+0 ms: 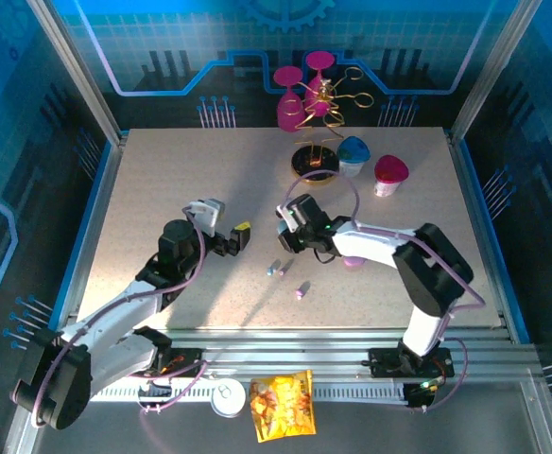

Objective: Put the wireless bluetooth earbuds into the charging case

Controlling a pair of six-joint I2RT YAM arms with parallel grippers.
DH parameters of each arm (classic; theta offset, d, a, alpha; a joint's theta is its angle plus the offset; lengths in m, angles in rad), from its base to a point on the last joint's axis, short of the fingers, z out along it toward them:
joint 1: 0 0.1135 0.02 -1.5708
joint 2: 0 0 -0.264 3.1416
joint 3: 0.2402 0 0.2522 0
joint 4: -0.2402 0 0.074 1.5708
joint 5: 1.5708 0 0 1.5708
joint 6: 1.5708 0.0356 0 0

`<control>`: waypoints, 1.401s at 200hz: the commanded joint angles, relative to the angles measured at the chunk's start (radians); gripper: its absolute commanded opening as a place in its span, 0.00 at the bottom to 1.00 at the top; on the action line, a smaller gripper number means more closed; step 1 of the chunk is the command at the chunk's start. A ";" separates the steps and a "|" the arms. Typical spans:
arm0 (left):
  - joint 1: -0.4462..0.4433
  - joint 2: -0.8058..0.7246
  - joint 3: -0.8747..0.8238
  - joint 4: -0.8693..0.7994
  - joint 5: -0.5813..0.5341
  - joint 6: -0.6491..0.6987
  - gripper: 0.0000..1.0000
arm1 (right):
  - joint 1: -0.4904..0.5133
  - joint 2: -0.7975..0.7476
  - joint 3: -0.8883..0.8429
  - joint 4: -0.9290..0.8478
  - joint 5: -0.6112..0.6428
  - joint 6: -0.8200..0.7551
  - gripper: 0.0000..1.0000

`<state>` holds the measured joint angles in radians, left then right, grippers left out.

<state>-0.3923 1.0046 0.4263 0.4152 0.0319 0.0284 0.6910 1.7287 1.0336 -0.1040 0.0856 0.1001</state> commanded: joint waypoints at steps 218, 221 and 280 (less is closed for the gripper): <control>-0.024 0.096 0.080 0.084 0.550 0.100 0.99 | -0.096 -0.026 -0.063 -0.106 0.251 0.463 0.15; -0.024 0.095 0.080 0.082 0.550 0.100 0.99 | -0.092 -0.016 -0.062 -0.106 0.257 0.468 0.15; -0.028 0.089 0.076 0.066 0.536 0.111 0.99 | -0.064 0.023 -0.063 -0.079 0.226 0.490 0.50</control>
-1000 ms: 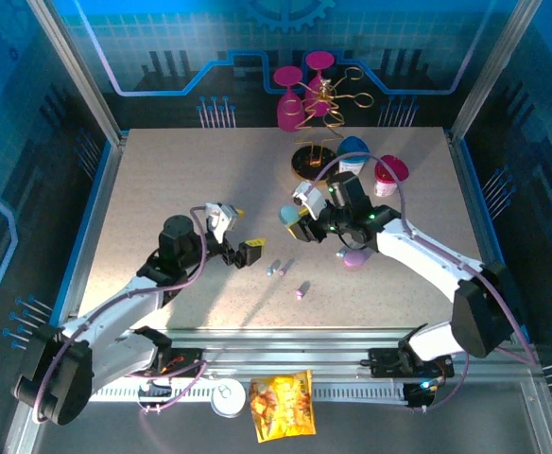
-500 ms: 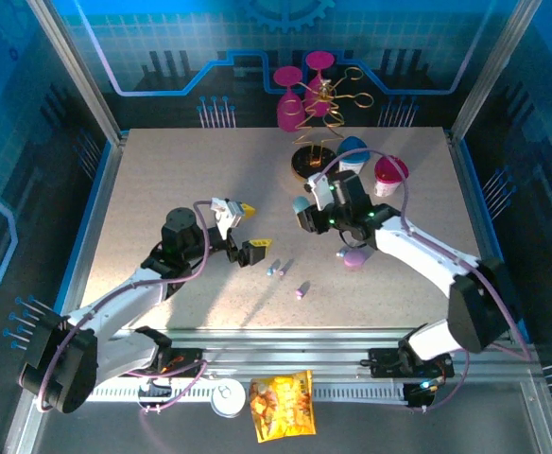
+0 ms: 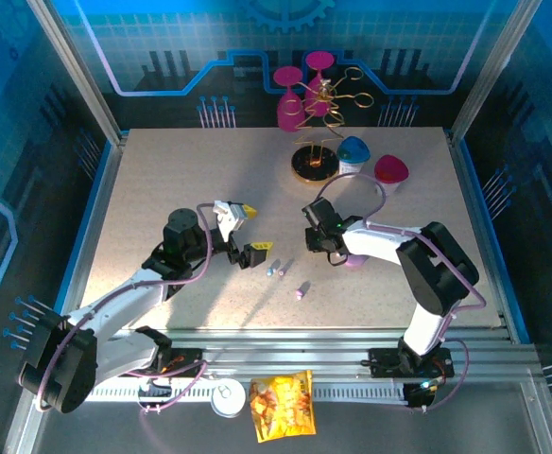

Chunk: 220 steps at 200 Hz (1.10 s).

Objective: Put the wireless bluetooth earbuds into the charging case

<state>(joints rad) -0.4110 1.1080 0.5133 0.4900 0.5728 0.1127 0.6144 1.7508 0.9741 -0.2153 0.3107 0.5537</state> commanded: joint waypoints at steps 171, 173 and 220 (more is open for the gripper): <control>-0.010 -0.028 -0.027 0.000 -0.014 0.039 0.99 | -0.054 -0.001 0.040 0.173 -0.348 -0.083 0.68; -0.011 -0.027 -0.027 0.001 -0.014 0.039 0.99 | -0.060 0.006 0.046 0.166 -0.355 -0.088 0.68; -0.011 -0.022 -0.022 -0.002 -0.012 0.034 0.99 | -0.134 0.139 0.135 0.181 -0.527 -0.158 0.87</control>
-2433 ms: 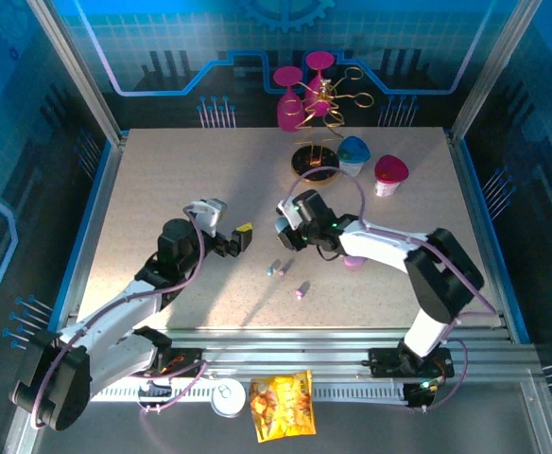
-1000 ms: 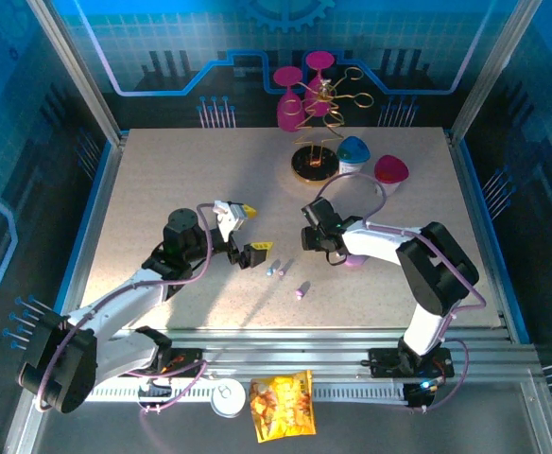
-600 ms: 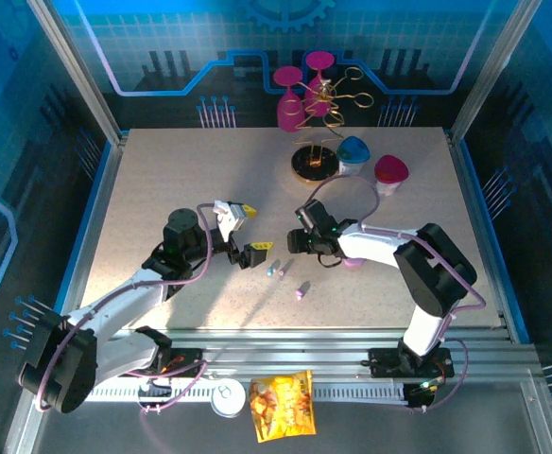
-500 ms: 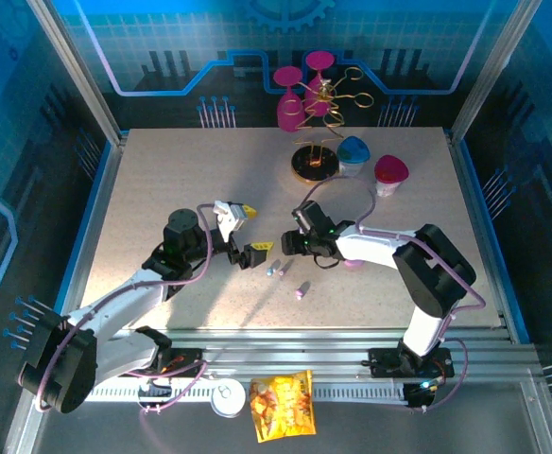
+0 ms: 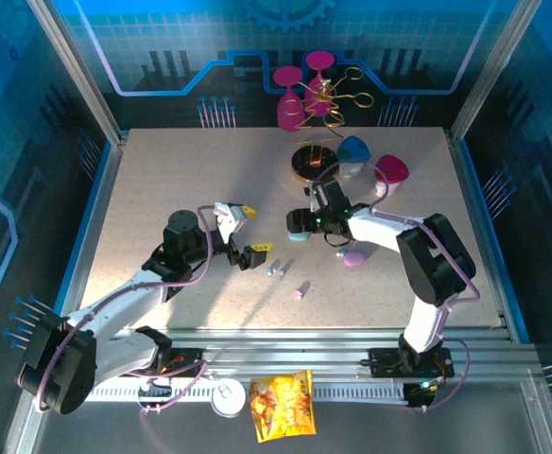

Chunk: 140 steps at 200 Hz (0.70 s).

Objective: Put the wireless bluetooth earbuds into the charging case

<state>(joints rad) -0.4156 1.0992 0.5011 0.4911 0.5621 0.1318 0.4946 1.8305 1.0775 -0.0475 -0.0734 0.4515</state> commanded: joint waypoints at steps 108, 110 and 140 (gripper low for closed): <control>-0.006 -0.055 -0.013 -0.079 -0.037 0.041 0.99 | 0.049 -0.062 -0.130 0.056 -0.155 -0.122 0.78; -0.006 -0.055 -0.013 -0.079 -0.037 0.041 0.99 | 0.053 -0.063 -0.130 0.052 -0.150 -0.129 0.78; -0.006 -0.053 -0.017 -0.077 -0.039 0.039 0.99 | 0.093 -0.061 -0.097 -0.026 -0.011 -0.188 0.71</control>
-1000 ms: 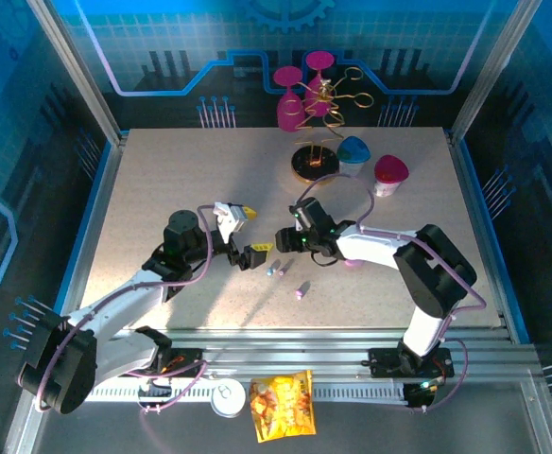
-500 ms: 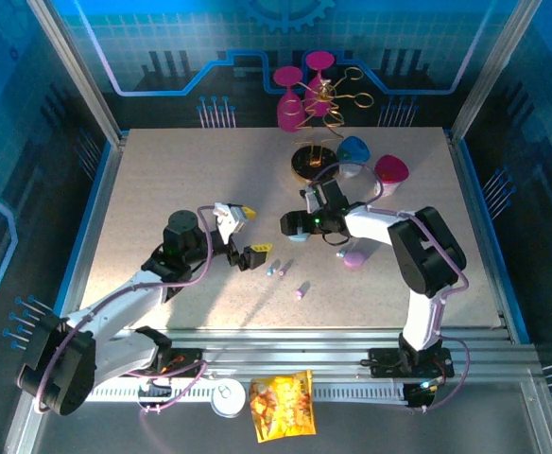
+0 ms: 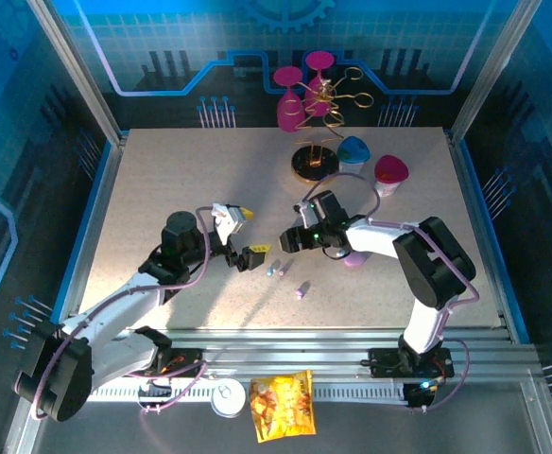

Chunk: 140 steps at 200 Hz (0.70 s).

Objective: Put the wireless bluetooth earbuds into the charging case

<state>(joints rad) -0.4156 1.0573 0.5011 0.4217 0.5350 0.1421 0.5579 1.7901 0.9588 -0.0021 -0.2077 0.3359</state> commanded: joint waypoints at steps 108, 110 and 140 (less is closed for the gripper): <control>-0.006 -0.026 -0.023 -0.027 -0.019 0.033 0.99 | 0.156 0.124 0.202 -0.269 0.400 -0.014 0.58; -0.006 -0.026 -0.024 -0.027 -0.020 0.034 0.99 | 0.157 0.125 0.203 -0.269 0.399 -0.014 0.58; -0.006 -0.027 -0.028 -0.023 -0.023 0.036 0.99 | 0.163 0.127 0.201 -0.273 0.408 -0.011 0.49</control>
<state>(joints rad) -0.4156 1.0504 0.4889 0.4000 0.5198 0.1600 0.7078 1.9049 1.1393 -0.2325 0.1764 0.3099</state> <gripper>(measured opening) 0.994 0.522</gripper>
